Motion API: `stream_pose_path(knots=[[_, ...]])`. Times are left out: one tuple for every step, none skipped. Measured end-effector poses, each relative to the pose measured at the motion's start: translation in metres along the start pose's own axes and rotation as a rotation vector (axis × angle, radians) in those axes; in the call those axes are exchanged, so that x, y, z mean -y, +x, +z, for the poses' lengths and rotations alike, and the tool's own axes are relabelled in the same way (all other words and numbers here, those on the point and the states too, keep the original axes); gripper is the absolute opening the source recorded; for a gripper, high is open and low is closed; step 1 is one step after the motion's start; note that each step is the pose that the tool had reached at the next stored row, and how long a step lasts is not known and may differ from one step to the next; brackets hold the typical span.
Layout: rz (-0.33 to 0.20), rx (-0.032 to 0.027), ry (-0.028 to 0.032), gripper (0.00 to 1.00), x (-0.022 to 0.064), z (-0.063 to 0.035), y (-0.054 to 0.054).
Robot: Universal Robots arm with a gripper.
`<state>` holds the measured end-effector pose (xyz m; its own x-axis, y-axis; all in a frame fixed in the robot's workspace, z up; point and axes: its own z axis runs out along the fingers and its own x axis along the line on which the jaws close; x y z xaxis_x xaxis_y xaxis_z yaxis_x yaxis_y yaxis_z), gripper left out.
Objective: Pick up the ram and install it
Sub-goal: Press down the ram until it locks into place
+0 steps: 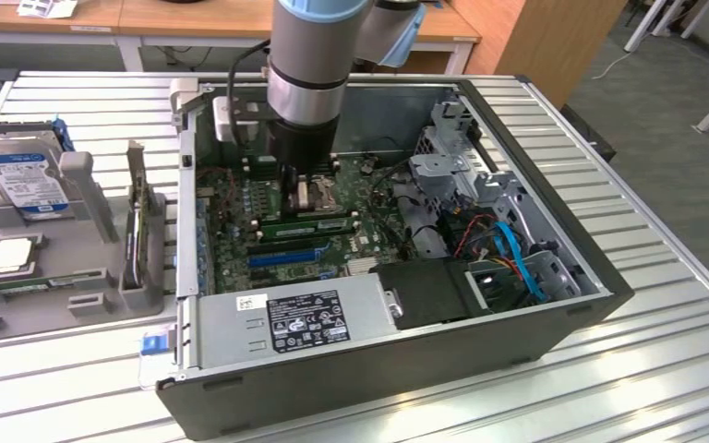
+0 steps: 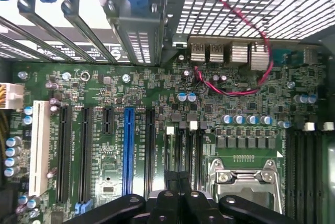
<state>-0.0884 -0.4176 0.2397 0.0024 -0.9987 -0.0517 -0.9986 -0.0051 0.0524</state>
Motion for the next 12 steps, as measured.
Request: stream_pose_path(knots=[[0.0,0.0,0.0,0.1,-0.0001,-0.0025,0.0],[0.0,-0.0001,-0.0001,0.1,-0.0002,-0.0049,0.0],[0.0,0.0,0.0,0.1,-0.0003,-0.0074,0.0],[0.0,-0.0001,-0.0001,0.1,-0.0005,-0.0101,-0.001],[0.0,0.0,-0.0001,0.1,-0.0006,-0.0127,-0.001],[0.0,0.0,-0.0001,0.1,-0.0006,-0.0151,-0.001],[0.0,-0.0001,-0.0001,0.1,-0.0008,-0.0176,-0.001],[0.0,0.0,-0.0001,0.1,-0.0009,-0.0197,-0.001],[0.0,0.0,-0.0001,0.1,-0.001,-0.0219,-0.001],[0.0,0.0,-0.0001,0.1,-0.0011,-0.0244,-0.001],[0.0,-0.0001,-0.0001,0.1,-0.0012,-0.0268,-0.001],[0.0,0.0,-0.0001,0.1,-0.0013,-0.0292,-0.001]])
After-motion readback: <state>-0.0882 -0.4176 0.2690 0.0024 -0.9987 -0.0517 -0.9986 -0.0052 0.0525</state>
